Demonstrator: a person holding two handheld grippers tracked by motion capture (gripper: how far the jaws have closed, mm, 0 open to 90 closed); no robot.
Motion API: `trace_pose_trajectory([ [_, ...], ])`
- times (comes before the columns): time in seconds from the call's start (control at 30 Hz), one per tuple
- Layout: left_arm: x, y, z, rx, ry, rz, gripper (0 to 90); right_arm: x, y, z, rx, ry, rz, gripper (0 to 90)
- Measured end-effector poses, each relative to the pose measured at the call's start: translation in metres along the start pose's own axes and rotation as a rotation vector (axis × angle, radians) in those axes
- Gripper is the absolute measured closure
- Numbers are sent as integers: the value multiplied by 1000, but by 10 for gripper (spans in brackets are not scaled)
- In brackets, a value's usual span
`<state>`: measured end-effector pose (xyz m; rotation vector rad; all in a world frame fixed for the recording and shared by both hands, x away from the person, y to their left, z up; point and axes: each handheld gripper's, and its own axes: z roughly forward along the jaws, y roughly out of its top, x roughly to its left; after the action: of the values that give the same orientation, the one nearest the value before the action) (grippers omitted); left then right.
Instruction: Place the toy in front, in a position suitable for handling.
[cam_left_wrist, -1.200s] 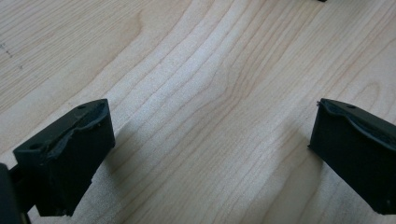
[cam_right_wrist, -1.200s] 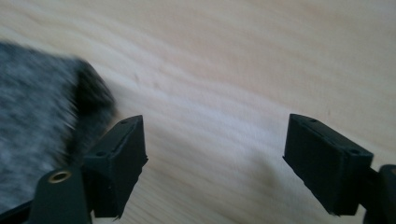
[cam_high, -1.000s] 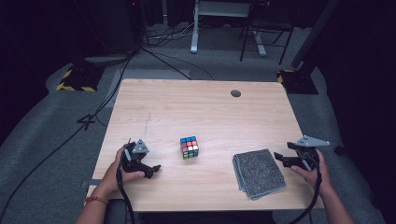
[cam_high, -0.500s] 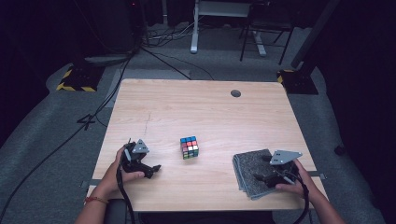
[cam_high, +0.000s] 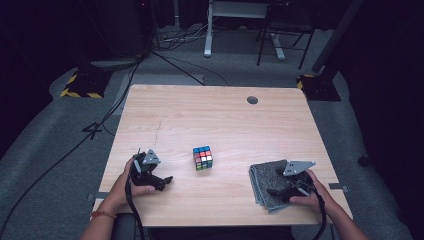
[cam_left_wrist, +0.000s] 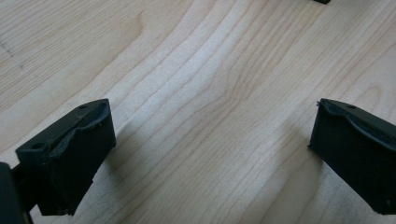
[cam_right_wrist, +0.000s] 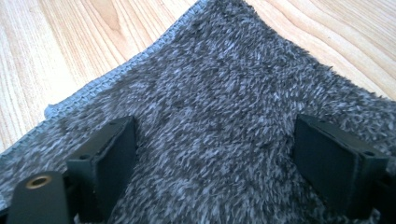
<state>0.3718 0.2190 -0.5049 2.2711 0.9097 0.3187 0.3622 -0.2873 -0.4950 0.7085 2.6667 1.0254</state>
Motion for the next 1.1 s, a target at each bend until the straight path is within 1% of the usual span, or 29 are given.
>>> trace_pose_trajectory([
  [0.03,-2,2,1,2,-6,7,5,-1,1,0,6,-2,1,147],
  [0.17,-11,13,12,0,-55,72,4,-5,-1,0,-1,-14,19,147],
  [0.2,-12,15,14,-1,-63,75,4,-7,-2,-1,-7,-22,28,147],
  [0.27,-15,21,19,1,-83,101,4,-11,-3,-2,-9,-35,42,147],
  [0.3,-17,23,21,0,-90,108,4,-15,-5,-3,-13,-52,59,147],
  [0.33,-17,25,22,-1,-98,118,4,-15,-5,-3,-13,-52,59,147],
  [0.37,-17,26,23,1,-105,125,2,-19,-7,-4,-17,-68,77,147],
  [0.4,-18,28,25,1,-112,128,2,-19,-7,-4,-17,-68,77,147],
  [0.5,-20,37,32,2,-127,144,0,-24,-10,-6,-21,-95,106,146],
  [0.53,-21,40,35,1,-131,151,2,-28,-12,-8,-25,-120,128,147],
  [0.57,-21,44,39,0,-139,161,2,-28,-12,-8,-25,-120,128,147],
  [0.6,-21,47,41,3,-143,161,1,-31,-15,-9,-33,-139,146,146],
  [0.63,-22,50,44,3,-143,164,1,-31,-15,-9,-33,-139,146,146],
  [0.67,-23,53,47,3,-147,164,1,-34,-17,-11,-38,-157,161,147],
  [0.7,-23,56,49,3,-147,169,1,-34,-17,-11,-38,-157,161,147],
  [0.77,-26,63,52,19,-147,173,7,-37,-19,-12,-43,-172,179,147],
  [0.8,-27,67,53,6,-166,164,35,-38,-20,-12,-48,-174,183,147],
  [0.83,-27,69,53,-3,-182,162,131,-38,-20,-12,-53,-174,182,147],
  [0.87,-27,71,53,-9,-202,170,201,-38,-21,-12,-54,-175,181,147],
  [0.9,-28,73,53,-13,-205,175,209,-38,-21,-12,-55,-175,180,147],
  [0.93,-29,76,53,-28,-212,169,145,-38,-21,-12,-57,-174,181,147],
  [0.97,-29,77,52,-34,-217,171,155,-38,-21,-12,-58,-173,181,147],
  [1.0,-31,79,53,-44,-206,173,179,-38,-21,-12,-59,-172,180,147],
  [1.03,-32,82,54,-46,-207,175,151,-38,-22,-12,-61,-171,180,147],
  [1.1,-33,86,56,-49,-209,179,162,-38,-22,-12,-62,-171,178,147],
])
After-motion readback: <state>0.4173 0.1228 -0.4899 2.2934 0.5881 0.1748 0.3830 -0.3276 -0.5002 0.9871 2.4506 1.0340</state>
